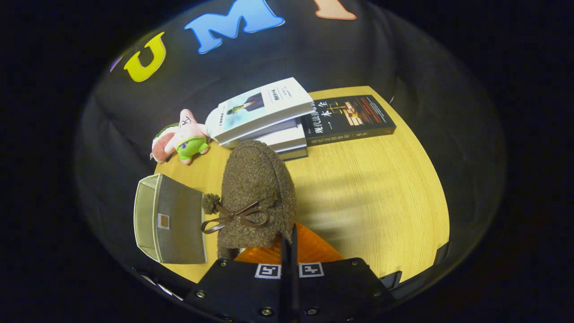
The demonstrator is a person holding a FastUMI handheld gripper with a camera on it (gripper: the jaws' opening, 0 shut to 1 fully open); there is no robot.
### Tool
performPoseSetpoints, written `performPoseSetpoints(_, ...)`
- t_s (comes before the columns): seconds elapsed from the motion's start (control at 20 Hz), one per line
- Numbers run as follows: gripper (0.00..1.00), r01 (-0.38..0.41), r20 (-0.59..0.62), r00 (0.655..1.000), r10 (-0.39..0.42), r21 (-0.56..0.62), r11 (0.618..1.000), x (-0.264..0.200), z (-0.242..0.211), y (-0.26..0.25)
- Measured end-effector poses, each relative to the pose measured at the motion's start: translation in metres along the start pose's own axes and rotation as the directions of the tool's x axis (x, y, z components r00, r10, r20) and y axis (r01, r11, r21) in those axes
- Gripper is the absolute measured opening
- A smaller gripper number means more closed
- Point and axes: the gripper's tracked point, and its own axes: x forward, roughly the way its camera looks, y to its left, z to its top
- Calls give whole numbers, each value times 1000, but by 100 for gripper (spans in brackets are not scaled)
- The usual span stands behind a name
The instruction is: Open the storage box then place both shoes into the box .Put the left shoe in first, then the right shoe, with the right side of both shoes facing outward in a uniform manner.
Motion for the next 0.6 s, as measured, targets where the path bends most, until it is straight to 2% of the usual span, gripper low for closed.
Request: performPoseSetpoints(0.6,0,-158,-40,987,154,-150,976,-6,1,152)
